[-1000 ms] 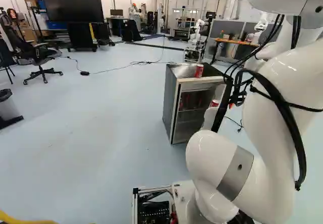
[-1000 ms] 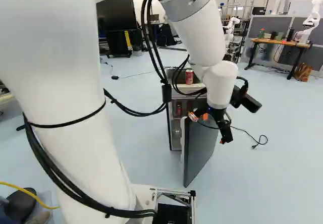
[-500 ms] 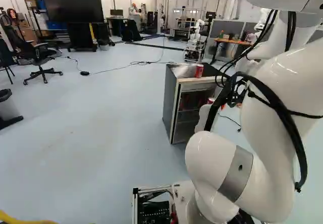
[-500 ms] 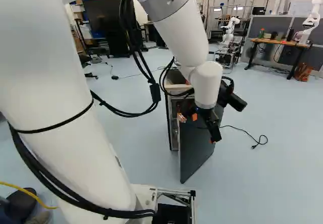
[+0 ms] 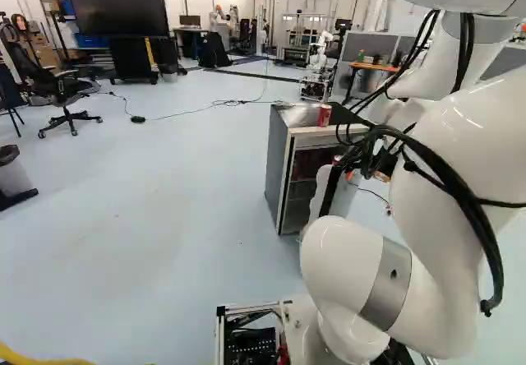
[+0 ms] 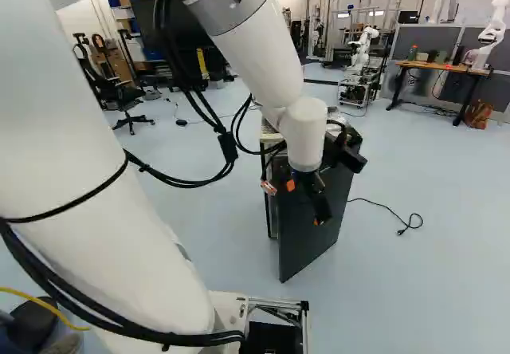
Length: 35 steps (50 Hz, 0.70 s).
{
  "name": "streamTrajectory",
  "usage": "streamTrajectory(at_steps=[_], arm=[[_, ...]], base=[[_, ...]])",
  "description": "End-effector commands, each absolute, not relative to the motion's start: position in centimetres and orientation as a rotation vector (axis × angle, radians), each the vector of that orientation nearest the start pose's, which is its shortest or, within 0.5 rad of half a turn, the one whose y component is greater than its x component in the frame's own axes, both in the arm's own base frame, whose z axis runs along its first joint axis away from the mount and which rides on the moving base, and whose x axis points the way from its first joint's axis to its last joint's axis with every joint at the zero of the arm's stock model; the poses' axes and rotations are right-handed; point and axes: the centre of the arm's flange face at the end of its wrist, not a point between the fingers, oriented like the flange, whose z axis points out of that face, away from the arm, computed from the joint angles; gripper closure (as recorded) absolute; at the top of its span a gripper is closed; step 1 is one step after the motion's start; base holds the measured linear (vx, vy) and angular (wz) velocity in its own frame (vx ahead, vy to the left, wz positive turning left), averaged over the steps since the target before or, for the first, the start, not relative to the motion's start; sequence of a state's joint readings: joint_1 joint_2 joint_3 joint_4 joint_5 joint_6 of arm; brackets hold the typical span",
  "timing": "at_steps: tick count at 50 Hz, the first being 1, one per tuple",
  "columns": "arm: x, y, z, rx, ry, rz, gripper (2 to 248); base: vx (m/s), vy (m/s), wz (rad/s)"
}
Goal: Grab a drink from the fridge
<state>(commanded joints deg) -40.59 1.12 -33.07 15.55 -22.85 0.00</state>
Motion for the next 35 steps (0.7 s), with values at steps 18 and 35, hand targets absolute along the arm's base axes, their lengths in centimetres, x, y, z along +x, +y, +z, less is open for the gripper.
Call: streamTrajectory(at_steps=[18, 35], arm=[[29.9, -20.4, 39.8, -2.780, 1.282, -0.365, 3], [31.8, -17.8, 39.8, -2.829, 1.157, -0.394, 3]], base=[[0.000, 0.000, 0.000], [0.000, 0.000, 0.000]])
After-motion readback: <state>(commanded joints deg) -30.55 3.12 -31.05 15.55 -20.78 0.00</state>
